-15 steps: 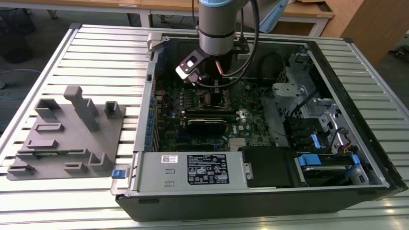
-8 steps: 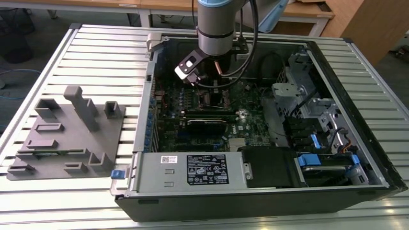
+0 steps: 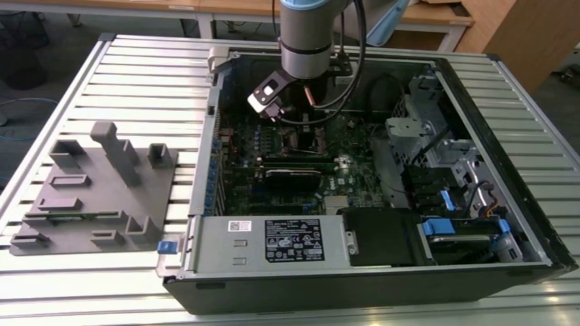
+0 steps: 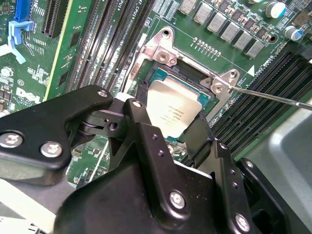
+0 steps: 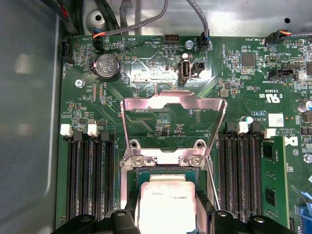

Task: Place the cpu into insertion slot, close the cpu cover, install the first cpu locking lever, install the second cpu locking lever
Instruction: 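Place the cpu into insertion slot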

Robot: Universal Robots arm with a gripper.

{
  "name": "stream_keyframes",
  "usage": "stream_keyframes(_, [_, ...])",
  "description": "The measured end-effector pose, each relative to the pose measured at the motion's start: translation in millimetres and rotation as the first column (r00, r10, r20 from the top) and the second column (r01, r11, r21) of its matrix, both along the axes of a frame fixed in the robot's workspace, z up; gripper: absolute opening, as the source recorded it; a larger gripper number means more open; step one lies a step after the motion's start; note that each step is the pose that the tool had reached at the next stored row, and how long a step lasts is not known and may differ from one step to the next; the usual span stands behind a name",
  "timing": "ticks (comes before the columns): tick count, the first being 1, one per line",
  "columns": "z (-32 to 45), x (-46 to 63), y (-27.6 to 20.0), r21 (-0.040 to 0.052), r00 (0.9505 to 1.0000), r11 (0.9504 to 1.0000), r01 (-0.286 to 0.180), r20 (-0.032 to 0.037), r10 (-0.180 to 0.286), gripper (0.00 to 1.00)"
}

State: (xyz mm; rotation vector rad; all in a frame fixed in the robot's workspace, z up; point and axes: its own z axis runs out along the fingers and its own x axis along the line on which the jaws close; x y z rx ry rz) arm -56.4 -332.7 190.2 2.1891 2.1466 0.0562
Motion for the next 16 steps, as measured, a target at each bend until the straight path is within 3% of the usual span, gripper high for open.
stream_keyframes(16, [-2.1, 0.1, 0.1, 0.0005, 1.0, 1.0, 0.0, -0.0001, 0.0, 0.55])
